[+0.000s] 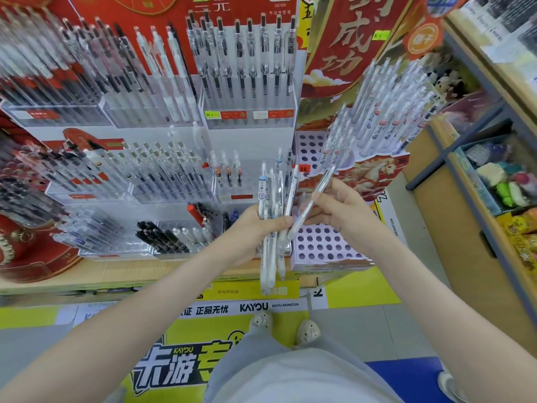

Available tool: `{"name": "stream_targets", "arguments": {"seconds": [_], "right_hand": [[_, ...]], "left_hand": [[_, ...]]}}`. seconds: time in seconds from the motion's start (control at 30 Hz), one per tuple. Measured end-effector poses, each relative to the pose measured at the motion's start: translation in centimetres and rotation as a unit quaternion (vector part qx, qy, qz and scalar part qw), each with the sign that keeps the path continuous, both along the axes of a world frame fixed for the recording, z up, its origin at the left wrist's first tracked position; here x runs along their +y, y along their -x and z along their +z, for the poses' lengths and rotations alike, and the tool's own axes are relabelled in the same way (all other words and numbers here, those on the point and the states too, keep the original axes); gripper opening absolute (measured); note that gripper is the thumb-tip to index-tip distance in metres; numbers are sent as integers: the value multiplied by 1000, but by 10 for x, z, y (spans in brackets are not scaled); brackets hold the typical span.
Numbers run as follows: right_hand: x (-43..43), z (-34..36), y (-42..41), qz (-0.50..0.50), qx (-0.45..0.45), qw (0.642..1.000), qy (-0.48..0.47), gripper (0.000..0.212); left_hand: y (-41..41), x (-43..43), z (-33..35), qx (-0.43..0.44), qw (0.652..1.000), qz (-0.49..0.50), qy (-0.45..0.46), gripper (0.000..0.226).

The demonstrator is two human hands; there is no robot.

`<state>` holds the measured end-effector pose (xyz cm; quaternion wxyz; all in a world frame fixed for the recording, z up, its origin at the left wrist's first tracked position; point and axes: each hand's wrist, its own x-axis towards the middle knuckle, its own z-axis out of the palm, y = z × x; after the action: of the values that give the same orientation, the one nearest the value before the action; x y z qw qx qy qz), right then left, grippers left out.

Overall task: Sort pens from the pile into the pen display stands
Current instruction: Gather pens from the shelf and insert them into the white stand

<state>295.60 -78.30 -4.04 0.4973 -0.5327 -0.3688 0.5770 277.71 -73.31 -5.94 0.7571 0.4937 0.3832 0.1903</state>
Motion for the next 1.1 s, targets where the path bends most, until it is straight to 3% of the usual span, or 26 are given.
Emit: {"name": "stream_targets", "arguments": {"seconds": [0.17,0.47,0.53,0.67,0.8,1.1], "right_hand": [[-6,-10,-12,-47,-12,999,19,1],[-11,-47,-18,-116,-225,967,18,11],[-8,-56,-15,-99,-253,962,23,6],[-4,-65,-9,-23,-332,943,23,26],[-2,-79,-5,36,-414,909,43,7],[4,-88,7,30,-470,879,73,22]], "left_hand": [[3,2,-4,67,997,15,-36,16],[13,5,-7,94,993,-2,-73,13],[13,6,-8,98,992,-1,-79,14],[15,10,-12,112,990,-1,-81,14],[15,11,-12,117,989,-6,-88,10],[19,11,-9,147,983,-8,-108,14]]}}
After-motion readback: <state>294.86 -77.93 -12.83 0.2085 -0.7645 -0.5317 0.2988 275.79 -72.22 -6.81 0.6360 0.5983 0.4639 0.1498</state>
